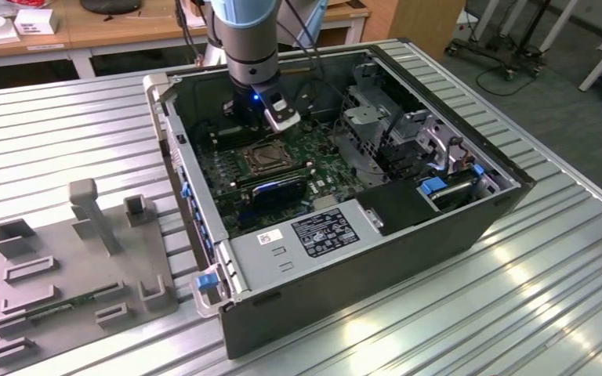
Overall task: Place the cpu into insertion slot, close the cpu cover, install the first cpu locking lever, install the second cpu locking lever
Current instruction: 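Install the first cpu locking lever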
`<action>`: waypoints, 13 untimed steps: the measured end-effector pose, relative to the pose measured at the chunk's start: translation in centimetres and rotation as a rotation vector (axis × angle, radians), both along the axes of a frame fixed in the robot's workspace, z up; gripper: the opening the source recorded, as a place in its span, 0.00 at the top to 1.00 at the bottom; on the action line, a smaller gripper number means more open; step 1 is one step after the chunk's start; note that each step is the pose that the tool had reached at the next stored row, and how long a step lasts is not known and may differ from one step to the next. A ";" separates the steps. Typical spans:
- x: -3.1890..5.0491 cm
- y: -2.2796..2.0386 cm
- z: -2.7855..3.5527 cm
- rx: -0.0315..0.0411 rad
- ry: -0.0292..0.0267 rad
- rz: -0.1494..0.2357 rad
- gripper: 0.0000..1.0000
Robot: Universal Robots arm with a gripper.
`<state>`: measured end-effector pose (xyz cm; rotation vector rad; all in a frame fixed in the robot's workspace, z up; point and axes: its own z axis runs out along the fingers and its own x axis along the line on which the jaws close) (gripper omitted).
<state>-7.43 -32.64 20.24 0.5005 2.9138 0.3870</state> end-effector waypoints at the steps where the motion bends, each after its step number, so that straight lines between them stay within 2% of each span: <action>1: 0.00 0.02 0.01 -0.0001 0.0000 0.000 0.89; 13: -0.16 0.31 0.04 -0.0001 -0.0030 -0.002 0.89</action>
